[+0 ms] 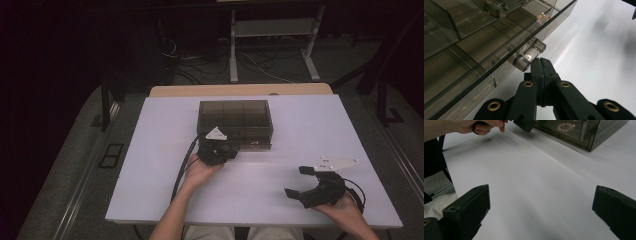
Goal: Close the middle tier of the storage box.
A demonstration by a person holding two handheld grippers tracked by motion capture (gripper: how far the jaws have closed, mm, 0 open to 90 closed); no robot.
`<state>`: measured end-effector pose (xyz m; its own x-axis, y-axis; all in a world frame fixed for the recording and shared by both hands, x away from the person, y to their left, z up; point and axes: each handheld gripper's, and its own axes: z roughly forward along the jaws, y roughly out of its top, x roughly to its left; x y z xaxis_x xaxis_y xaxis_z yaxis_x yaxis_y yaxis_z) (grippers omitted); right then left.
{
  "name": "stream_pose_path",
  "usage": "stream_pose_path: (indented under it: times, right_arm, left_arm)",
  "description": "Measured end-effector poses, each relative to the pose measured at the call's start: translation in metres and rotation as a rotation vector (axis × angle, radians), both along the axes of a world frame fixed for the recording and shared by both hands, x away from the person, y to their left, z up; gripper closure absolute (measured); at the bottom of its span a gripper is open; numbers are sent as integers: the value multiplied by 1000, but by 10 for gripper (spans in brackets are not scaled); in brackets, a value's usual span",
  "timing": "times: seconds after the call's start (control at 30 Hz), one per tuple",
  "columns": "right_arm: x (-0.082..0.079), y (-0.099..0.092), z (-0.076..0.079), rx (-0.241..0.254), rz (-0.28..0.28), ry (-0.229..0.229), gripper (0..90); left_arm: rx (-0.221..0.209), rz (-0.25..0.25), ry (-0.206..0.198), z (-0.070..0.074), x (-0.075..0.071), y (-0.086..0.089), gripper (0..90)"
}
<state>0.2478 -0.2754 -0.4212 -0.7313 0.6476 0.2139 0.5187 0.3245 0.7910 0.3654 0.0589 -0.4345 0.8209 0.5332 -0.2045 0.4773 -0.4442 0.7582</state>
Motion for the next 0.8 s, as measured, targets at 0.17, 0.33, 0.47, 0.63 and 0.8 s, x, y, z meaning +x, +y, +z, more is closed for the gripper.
stream_pose_path:
  times: [0.17, 0.33, 0.47, 0.63, 0.8]
  right_arm:
    - [0, 0, 0, 0, -1, 5, 9]
    - [0, 0, 0, 0, 0, 1, 9]
    - [0, 0, 0, 0, 1, 2, 9]
    - [0, 0, 0, 1, 1, 0, 9]
    - [0, 0, 0, 1, 1, 2, 9]
  left_arm:
    - [-8, 5, 2, -1, 2, 0, 891]
    - [-25, 20, 6, -2, 4, 0, 891]
    - [-30, 26, 9, -2, 5, -1, 891]
    - [-23, 28, 1, -2, 5, -3, 891]
    - [-13, 31, -8, -1, 7, -4, 891]
